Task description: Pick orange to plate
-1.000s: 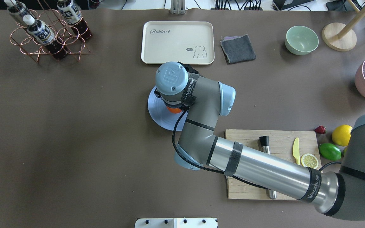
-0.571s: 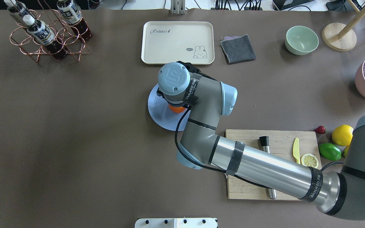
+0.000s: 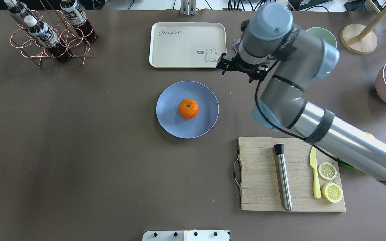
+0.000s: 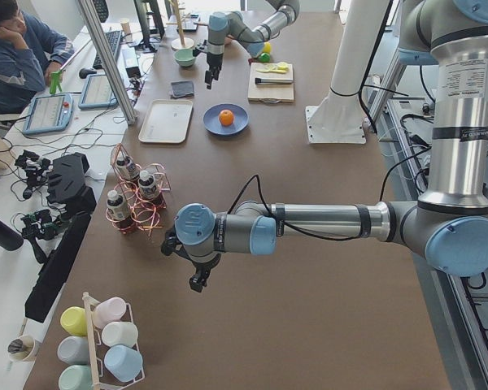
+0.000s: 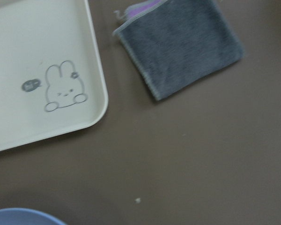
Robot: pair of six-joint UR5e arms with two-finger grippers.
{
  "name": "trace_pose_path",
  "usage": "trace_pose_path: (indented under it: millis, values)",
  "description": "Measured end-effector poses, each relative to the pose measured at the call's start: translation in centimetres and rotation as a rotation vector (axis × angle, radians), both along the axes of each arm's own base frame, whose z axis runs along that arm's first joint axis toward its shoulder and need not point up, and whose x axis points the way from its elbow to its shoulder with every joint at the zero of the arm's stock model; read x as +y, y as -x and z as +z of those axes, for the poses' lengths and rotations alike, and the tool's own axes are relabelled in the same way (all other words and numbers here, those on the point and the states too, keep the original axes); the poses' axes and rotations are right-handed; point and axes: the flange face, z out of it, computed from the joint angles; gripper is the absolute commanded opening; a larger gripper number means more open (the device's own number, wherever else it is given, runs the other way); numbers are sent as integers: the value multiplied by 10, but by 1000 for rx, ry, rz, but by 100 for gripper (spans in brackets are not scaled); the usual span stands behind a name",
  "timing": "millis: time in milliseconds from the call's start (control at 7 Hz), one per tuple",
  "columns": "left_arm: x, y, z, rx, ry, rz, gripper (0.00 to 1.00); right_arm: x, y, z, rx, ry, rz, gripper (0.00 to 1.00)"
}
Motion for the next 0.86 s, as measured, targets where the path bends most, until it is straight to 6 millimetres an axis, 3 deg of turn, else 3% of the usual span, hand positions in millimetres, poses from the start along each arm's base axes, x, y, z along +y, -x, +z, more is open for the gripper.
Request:
trace_pose_path:
  millis: [286,429,571,857]
  values:
    - [0,0,2,-1,5,0,98,-1,-178,126,84,-126,-130,100]
    - [1,0,3,-1,6,0,98,10,-252,186,147,-185,-200,100]
    - [1,0,4,-1,8,1,98,29,-320,241,194,-228,-266,100]
    - [2,0,5,2,9,1,98,71,-422,332,203,-250,-343,100]
